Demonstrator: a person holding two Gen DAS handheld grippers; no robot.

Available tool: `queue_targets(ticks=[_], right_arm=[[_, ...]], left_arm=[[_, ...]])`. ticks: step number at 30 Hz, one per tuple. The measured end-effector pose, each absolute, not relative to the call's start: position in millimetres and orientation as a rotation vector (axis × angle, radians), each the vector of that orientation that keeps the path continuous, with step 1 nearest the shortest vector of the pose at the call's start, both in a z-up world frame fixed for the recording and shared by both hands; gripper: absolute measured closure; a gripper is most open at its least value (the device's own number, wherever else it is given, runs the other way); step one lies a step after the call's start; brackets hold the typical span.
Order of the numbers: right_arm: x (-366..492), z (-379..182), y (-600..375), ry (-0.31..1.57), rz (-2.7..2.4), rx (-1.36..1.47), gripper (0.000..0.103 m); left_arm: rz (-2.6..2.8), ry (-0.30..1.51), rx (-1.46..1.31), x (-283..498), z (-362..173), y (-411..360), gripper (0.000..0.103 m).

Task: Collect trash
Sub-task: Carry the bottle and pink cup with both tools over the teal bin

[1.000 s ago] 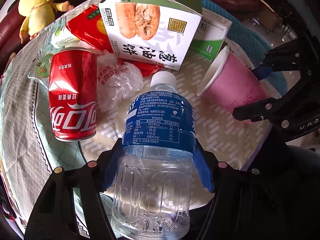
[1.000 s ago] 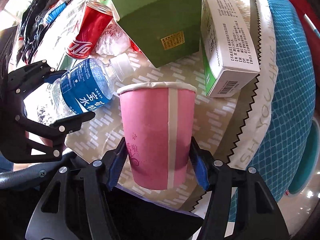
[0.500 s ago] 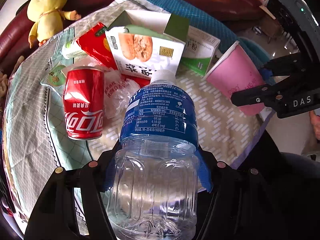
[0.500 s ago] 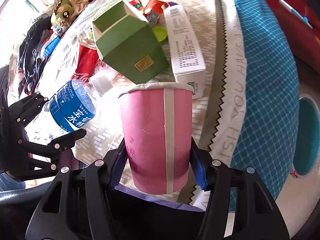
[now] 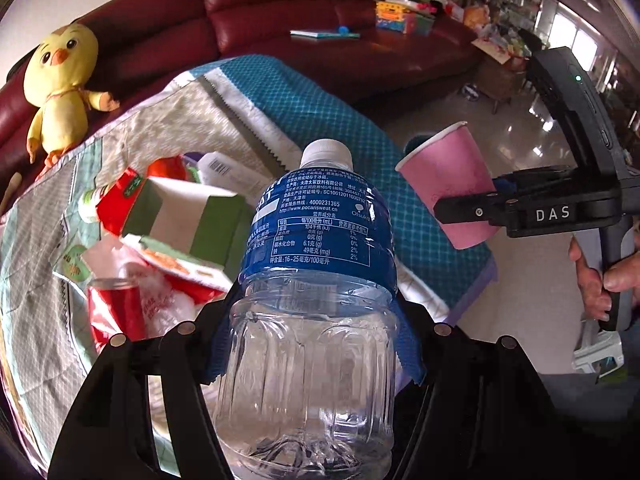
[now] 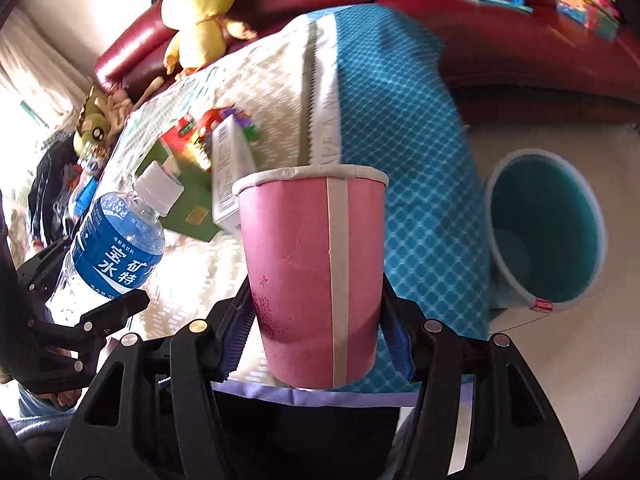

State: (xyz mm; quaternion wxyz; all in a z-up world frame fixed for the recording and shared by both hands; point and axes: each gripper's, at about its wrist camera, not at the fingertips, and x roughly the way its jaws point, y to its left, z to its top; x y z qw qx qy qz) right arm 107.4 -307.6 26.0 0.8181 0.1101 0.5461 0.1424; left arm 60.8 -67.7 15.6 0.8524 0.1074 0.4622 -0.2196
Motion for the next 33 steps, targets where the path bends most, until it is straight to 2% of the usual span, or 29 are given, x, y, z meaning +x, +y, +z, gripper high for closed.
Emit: queue_targets(ticks=[8,16,23,33], right_arm=[[107,23,-430,1.084,0.065,0.393,0.047],[112,-22,-534,1.102,-0.095,0.549,0.047],[127,-62,-574,1.176,-0.126,0.623,0.047],[138,-83,-607,1.211,-0.173,0.659,0.047]], left_arm=[[-0.585,0.960,0.262,108,17,-171,0.036],[-0.660,1.030,0.323,162,-21,-273,0.036],[-0.702,1.100,0.358,197,-61,-331,0.036],[-0.706,1.160,0.348,243,-102,-387,0.036]])
